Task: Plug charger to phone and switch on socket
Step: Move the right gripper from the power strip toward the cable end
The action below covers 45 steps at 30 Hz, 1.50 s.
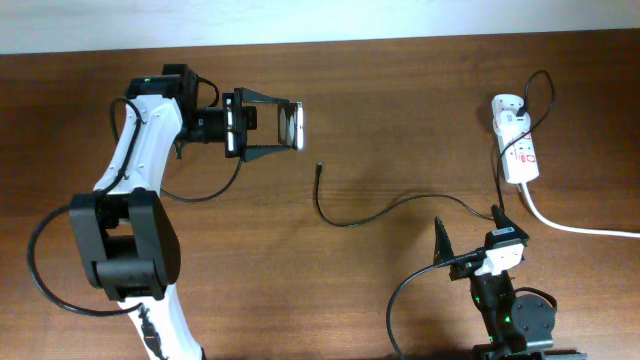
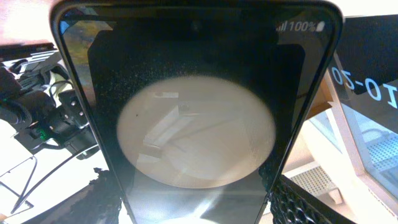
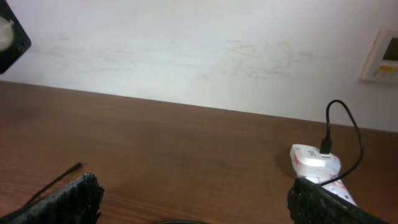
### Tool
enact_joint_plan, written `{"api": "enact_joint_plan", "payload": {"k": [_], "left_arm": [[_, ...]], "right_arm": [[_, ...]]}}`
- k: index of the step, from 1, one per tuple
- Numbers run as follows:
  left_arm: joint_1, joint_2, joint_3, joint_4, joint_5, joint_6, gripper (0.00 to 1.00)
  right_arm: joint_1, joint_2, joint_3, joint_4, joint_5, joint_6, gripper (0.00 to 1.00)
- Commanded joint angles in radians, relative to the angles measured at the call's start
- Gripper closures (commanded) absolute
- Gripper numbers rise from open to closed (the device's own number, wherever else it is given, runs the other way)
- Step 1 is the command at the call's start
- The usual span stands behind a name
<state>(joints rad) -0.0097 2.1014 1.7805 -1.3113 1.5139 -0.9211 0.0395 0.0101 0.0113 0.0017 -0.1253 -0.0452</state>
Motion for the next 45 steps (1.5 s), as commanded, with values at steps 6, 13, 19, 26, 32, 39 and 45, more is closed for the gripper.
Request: {"api": "enact_joint_plan", "payload": {"k": [6,13,19,26,32,39,45], "left_arm": [[0.002,-0.037,0.029,0.001,0.031,-0.006,1.00],[0.002,-0.037,0.029,0.001,0.005,-0.006,1.00],[0.002,-0.037,0.029,0.001,0.005,-0.006,1.00],[0.002,-0.037,0.029,0.001,0.005,-0.006,1.00],[0.002,-0.037,0.029,0.001,0.005,-0.006,1.00],[0.002,-0.037,0.029,0.001,0.005,-0.006,1.00],[0.002,-0.037,0.029,0.001,-0.030,-0.006,1.00]], "right_arm": [[0.006,0.035,0.170,-0.101,-0.021,0.039,0.01],[0.006,0.327,0.410,-0.176,-0.113,0.047,0.01],[0.005,0.497,0.655,-0.426,-0.156,0.047,0.02],[-0.098,0.759,0.978,-0.779,-0.254,0.018,0.01],[-0.140,1.095,1.120,-0.995,-0.364,0.016,0.01],[-0.138,1.350,1.120,-1.036,-0.390,0.027,0.01],[-0.138,1.379,1.120,-1.042,-0.455,0.027,0.05]]}}
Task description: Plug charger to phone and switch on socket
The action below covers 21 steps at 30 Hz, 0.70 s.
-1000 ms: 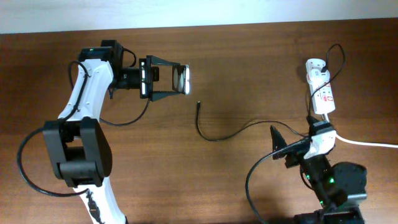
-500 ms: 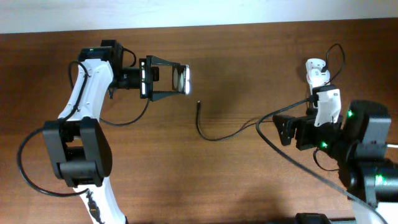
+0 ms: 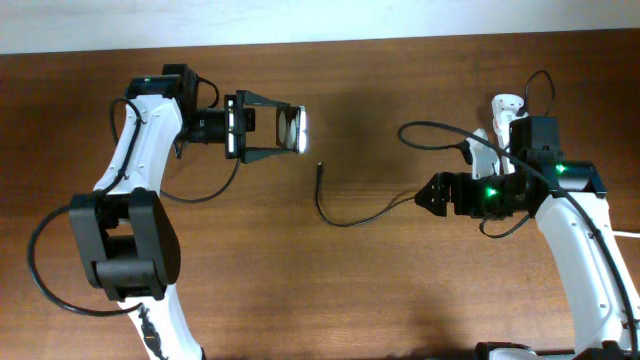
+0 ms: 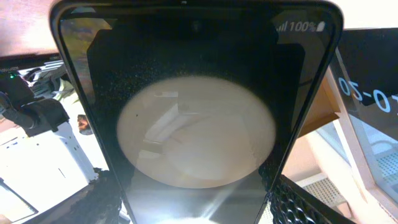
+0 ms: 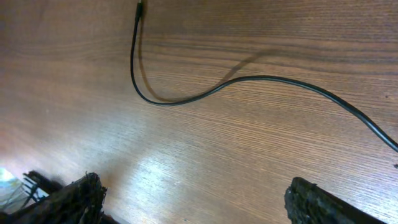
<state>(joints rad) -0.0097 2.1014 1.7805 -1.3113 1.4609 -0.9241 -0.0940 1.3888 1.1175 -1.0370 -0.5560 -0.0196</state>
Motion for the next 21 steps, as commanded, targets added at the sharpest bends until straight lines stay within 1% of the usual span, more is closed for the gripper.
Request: {"api": "enact_joint_plan", "payload": {"k": [1,4,7,9,21], "left_arm": [[0.002,-0.037,0.029,0.001,0.023,-0.003,1.00],[0.002,-0.037,0.029,0.001,-0.032,-0.003,1.00],[0.002,-0.037,0.029,0.001,-0.049,-0.003,1.00],[0.002,-0.037,0.029,0.000,-0.092,-0.003,1.00],[0.002,-0.037,0.029,-0.010,-0.089,-0.003,1.00]], "right_arm": [[-0.005,0.001,0.014,-0.005,-0.025,0.002,0.05],[-0.005,0.001,0.014,-0.003,-0.024,0.002,0.05],[-0.005,0.001,0.014,-0.003,-0.024,0.002,0.05],[-0.005,0.001,0.014,-0.003,-0.024,0.002,0.05],[-0.005,0.001,0.014,-0.003,-0.024,0.002,0.05]]}}
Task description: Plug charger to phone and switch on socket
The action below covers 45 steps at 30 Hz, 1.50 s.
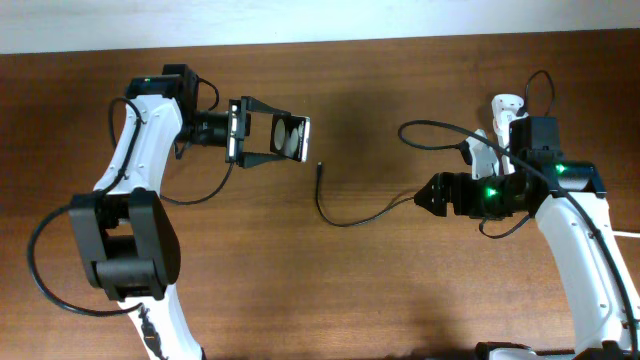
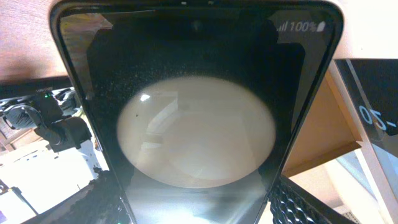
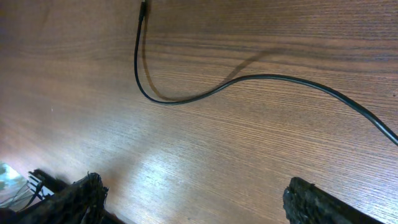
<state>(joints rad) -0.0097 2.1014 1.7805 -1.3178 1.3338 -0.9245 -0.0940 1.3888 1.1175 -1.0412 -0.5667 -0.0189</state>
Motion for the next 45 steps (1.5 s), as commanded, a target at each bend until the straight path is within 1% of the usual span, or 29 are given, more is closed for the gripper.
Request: {"api": "enact_joint_plan", "payload": {"k": [1,4,11,12,13,14,16,17,19,21,23,26,29,31,33,35,39,42,45], "left_arm": [[0.002,-0.037,0.029,-0.004,0.039,-0.003,1.00],[0.002,-0.037,0.029,-0.004,0.064,-0.003,1.00],[0.002,-0.037,0.029,-0.004,0.064,-0.003,1.00],[0.002,-0.037,0.029,-0.004,0.059,-0.003,1.00],[0.002,-0.037,0.029,-0.003,0.043,-0.003,1.00],[0.001,-0.037,0.029,-0.004,0.030,-0.003,1.00],[-0.003,-0.037,0.029,-0.003,0.025,-0.003,1.00],[-0.010,-0.037,0.029,-0.004,-0.021,-0.003,1.00],[-0.023,-0.037,0.029,-0.004,-0.064,-0.004,1.00],[-0.037,-0.037,0.029,-0.004,-0.160,-0.056,1.00],[-0.041,-0.037,0.029,-0.004,-0.223,-0.071,1.00],[-0.043,-0.037,0.029,-0.004,-0.308,-0.094,1.00],[-0.043,-0.037,0.029,-0.004,-0.376,-0.108,1.00],[-0.043,-0.037,0.029,-0.005,-0.423,-0.108,1.00],[-0.043,-0.037,0.029,-0.014,-0.439,-0.109,1.00],[-0.043,-0.037,0.029,-0.031,-0.444,-0.108,1.00],[-0.043,-0.037,0.029,-0.056,-0.520,-0.137,1.00],[-0.043,-0.037,0.029,-0.056,-0.551,-0.137,1.00],[-0.043,-0.037,0.029,-0.055,-0.586,-0.137,1.00]], "right_arm": [[-0.005,0.001,0.014,0.001,-0.013,0.001,0.05],[-0.005,0.001,0.014,0.001,-0.013,0.001,0.05],[-0.005,0.001,0.014,0.009,-0.029,0.002,0.05],[-0.005,0.001,0.014,0.013,-0.029,0.029,0.07],[-0.005,0.001,0.014,0.028,-0.029,0.076,0.12],[-0.005,0.001,0.014,0.040,-0.032,0.104,0.15],[-0.005,0.001,0.014,0.050,-0.061,0.106,0.16],[-0.005,0.001,0.014,0.056,-0.087,0.107,0.16],[-0.005,0.001,0.014,0.063,-0.116,0.107,0.16],[-0.005,0.001,0.014,0.063,-0.164,0.107,0.18],[-0.004,0.001,0.014,0.063,-0.164,0.111,0.19],[-0.003,0.001,0.013,0.080,-0.164,0.159,0.19],[0.047,0.001,0.013,0.130,-0.167,0.194,0.19],[0.116,0.001,0.013,0.190,-0.162,0.240,0.19],[0.164,0.001,0.013,0.239,-0.151,0.278,0.25],[0.204,0.001,0.013,0.312,-0.136,0.371,0.26],[0.279,0.012,0.012,0.422,-0.129,0.452,0.27],[0.332,0.060,0.012,0.496,-0.129,0.571,0.28],[0.384,0.115,0.012,0.542,-0.129,0.638,0.28]]}}
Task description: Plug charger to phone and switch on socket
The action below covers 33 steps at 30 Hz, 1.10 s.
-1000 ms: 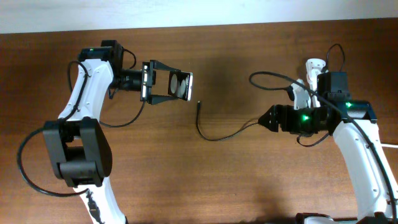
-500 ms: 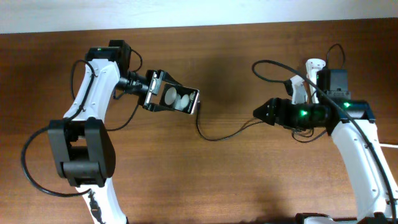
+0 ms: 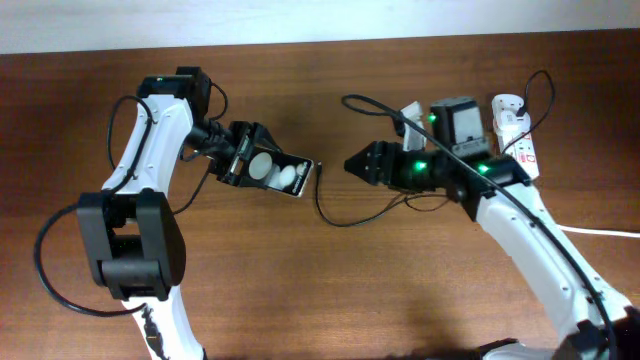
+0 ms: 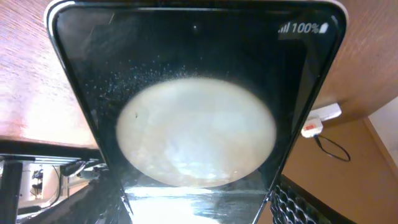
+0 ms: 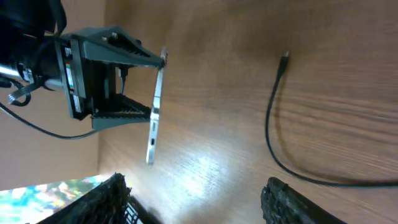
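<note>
My left gripper (image 3: 262, 168) is shut on the black phone (image 3: 288, 177), which is tilted with its screen showing a pale round patch. The phone (image 4: 196, 124) fills the left wrist view. In the right wrist view the phone (image 5: 155, 106) is edge-on. The black charger cable (image 3: 345, 221) lies on the table, its loose plug tip (image 3: 319, 166) just right of the phone. The plug tip (image 5: 285, 56) is bare. My right gripper (image 3: 353, 165) stands open just right of the tip, holding nothing. Its fingers (image 5: 107, 198) frame the table.
A white power strip (image 3: 517, 136) lies at the back right with the charger plugged into it, and its white lead (image 3: 575, 229) runs off the right edge. The power strip (image 4: 322, 116) also shows small past the phone. The brown table (image 3: 250, 290) carries nothing else.
My right gripper has moved left, from beside the power strip to just right of the cable's plug tip. The left gripper has lowered and tilted the phone toward the middle of the table.
First the right arm was folded at the near edge while the left held the phone up at the back left. Then the right gripper stood open over the cable near the power strip. Now phone and right gripper are on either side of the plug tip.
</note>
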### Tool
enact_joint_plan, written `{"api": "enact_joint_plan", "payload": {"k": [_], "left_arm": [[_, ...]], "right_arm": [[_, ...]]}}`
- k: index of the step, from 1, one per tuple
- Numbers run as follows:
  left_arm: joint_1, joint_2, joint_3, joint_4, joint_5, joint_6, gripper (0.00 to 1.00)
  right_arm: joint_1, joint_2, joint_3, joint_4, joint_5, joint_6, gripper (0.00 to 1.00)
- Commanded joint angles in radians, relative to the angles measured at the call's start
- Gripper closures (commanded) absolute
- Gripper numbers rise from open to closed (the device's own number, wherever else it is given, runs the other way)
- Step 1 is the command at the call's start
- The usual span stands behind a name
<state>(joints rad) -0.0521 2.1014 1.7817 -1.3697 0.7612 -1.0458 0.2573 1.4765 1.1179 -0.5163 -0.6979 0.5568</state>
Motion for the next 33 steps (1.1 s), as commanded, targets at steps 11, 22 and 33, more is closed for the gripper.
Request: {"api": "enact_joint_plan", "payload": {"k": [11,22,33], "left_arm": [[-0.014,-0.037,0.027,-0.001,-0.029,-0.016,1.00],[-0.072,-0.037,0.027,-0.004,0.001,-0.039,1.00],[-0.073,-0.037,0.027,-0.004,0.062,-0.038,1.00]], "right_arm": [[0.188,0.086,0.011,0.156,0.136,0.189,0.30],[0.268,0.134,0.011,0.172,0.254,0.309,0.36],[0.301,0.188,0.011,0.275,0.284,0.380,0.56]]}}
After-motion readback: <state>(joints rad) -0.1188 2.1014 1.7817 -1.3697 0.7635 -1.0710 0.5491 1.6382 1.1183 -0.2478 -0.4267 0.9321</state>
